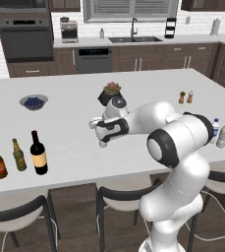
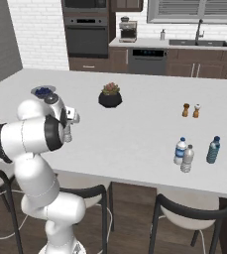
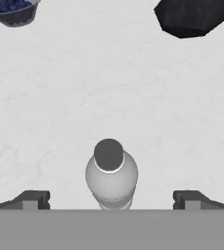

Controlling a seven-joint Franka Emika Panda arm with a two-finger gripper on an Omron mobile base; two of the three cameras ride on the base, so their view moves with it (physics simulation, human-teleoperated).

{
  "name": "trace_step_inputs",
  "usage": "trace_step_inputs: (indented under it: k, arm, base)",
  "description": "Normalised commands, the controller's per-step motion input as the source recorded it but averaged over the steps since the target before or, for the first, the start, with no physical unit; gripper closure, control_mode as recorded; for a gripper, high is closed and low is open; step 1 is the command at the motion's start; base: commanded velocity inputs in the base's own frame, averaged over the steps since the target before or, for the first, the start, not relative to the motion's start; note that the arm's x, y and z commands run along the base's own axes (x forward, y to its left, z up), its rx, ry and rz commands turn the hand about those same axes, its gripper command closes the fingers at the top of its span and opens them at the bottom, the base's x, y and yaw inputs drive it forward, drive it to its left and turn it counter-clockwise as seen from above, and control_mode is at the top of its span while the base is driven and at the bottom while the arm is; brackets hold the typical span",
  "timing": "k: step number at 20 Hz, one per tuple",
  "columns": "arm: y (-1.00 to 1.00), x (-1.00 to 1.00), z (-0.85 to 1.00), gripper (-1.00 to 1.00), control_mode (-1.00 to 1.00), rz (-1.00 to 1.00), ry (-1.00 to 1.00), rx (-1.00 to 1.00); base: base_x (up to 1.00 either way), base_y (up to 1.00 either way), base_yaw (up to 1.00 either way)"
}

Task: Move the plastic bottles in the middle to the plastics group, and the glass bottles in the middle to the glass group.

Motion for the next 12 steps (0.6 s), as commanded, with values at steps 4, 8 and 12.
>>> trace_step_inputs:
  k: [4, 8, 12]
  arm:
    - [0.00, 0.15, -0.11, -1.00, -1.00, 0.00, 0.01, 0.00]
    - [0.01, 0.14, -0.06, -1.00, -1.00, 0.00, 0.03, 0.00]
    - [0.03, 0.02, -0.09, -1.00, -1.00, 0.00, 0.04, 0.00]
  base:
    - [0.00, 0.00, 0.00]
    - [0.00, 0.00, 0.00]
    - [0.00, 0.00, 0.00]
